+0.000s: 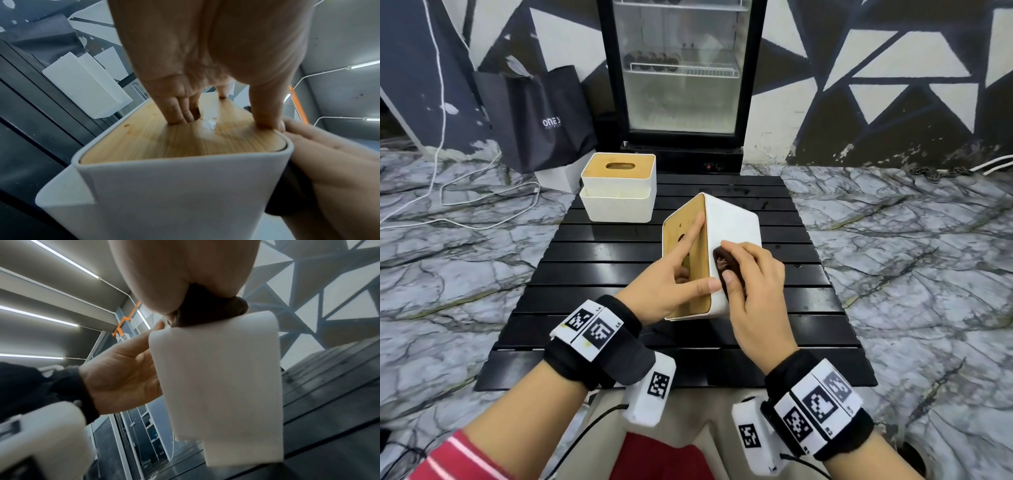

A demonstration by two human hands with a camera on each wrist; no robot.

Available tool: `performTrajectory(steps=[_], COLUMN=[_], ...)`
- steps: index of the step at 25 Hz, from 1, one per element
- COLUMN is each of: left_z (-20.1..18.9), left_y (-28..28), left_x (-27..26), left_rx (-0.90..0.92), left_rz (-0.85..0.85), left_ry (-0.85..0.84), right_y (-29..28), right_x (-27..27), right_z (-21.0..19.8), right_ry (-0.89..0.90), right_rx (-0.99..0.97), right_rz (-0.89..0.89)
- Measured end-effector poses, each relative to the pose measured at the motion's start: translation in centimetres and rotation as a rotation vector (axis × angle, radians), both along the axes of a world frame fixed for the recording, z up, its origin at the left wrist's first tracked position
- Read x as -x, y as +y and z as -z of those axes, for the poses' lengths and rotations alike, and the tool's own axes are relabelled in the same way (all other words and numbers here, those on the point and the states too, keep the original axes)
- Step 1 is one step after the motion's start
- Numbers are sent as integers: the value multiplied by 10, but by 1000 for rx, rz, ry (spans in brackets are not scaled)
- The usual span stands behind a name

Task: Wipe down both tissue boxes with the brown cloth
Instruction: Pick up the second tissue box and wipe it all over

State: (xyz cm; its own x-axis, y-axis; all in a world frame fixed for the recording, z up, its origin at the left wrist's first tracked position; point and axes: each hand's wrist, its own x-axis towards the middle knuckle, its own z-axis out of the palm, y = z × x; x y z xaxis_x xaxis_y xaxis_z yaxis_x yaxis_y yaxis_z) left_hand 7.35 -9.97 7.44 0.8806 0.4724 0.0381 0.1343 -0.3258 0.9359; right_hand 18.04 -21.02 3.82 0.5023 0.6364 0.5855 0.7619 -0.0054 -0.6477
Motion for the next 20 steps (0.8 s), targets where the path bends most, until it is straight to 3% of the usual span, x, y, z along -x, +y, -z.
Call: performTrajectory(steps=[8, 14, 20], left_z=[4, 5, 7], left_y=[0, -3, -1], left_x=[1, 2, 4], left_rx=[25, -17, -1], left_rz=[10, 38, 37], left_ry=[-18, -18, -34], right_y=[9, 24, 28], right_x=[-18, -15, -16], right_z=[-10, -23, -24], right_ry=[50, -44, -17], right_rx=[32, -27, -15], right_rz=[39, 4, 29])
